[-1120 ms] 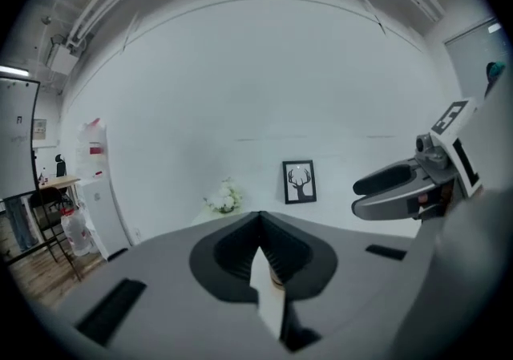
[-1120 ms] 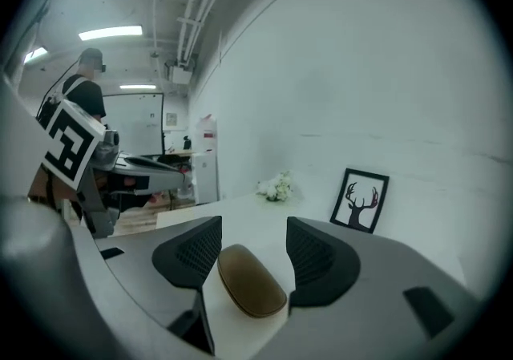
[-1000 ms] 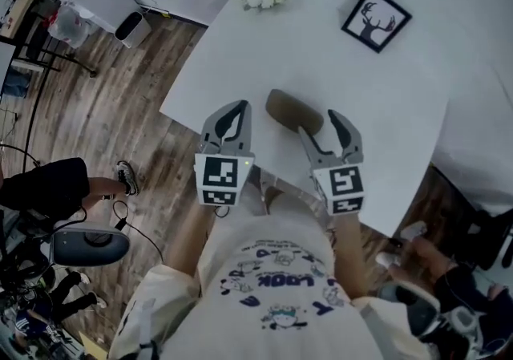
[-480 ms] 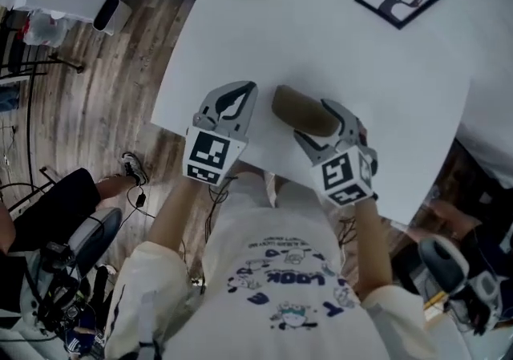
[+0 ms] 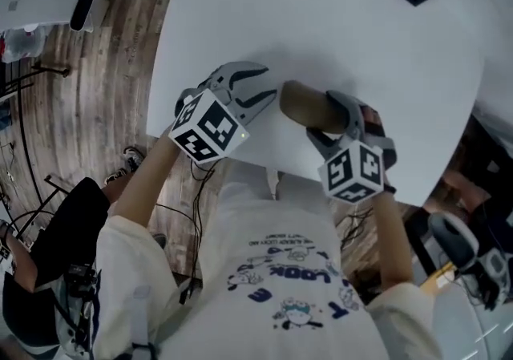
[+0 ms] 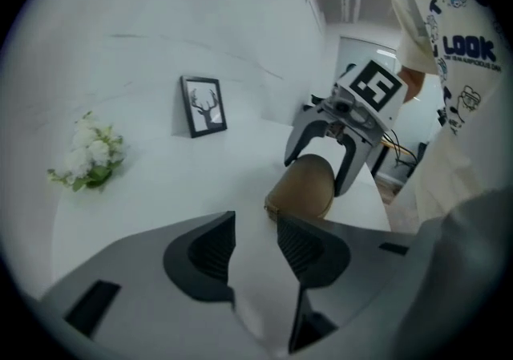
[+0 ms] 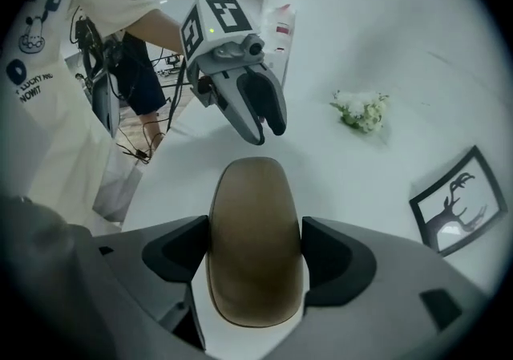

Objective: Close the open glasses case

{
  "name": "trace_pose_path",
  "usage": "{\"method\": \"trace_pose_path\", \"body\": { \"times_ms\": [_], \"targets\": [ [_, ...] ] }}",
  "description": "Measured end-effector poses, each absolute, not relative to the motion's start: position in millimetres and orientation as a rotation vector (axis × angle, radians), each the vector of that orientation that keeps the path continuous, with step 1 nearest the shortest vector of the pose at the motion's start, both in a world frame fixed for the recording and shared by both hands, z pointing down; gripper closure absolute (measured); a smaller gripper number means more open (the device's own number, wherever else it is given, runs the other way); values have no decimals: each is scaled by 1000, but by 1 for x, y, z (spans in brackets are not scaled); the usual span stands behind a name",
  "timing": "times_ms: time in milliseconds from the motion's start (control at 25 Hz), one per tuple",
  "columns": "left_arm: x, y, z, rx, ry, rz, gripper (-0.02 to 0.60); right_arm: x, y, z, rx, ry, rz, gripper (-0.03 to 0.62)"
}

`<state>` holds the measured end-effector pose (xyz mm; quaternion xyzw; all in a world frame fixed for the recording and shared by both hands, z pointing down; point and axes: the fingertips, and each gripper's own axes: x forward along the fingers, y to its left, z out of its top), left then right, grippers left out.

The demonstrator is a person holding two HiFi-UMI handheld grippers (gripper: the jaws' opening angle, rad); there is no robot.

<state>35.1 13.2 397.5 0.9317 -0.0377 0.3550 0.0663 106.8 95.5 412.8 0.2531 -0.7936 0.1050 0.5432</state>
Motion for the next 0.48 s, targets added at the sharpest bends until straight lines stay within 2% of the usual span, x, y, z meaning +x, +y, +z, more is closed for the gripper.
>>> {"method": "trace_pose_path", "body": {
  "times_ms": [160,480],
  "targets": [
    [46,16,414,2829,135,1210,437,107,95,414,563,-1882,270,255],
    [51,23,432,2842,346,1348,437,101,98,419,449,-1846,278,244]
  ]
}}
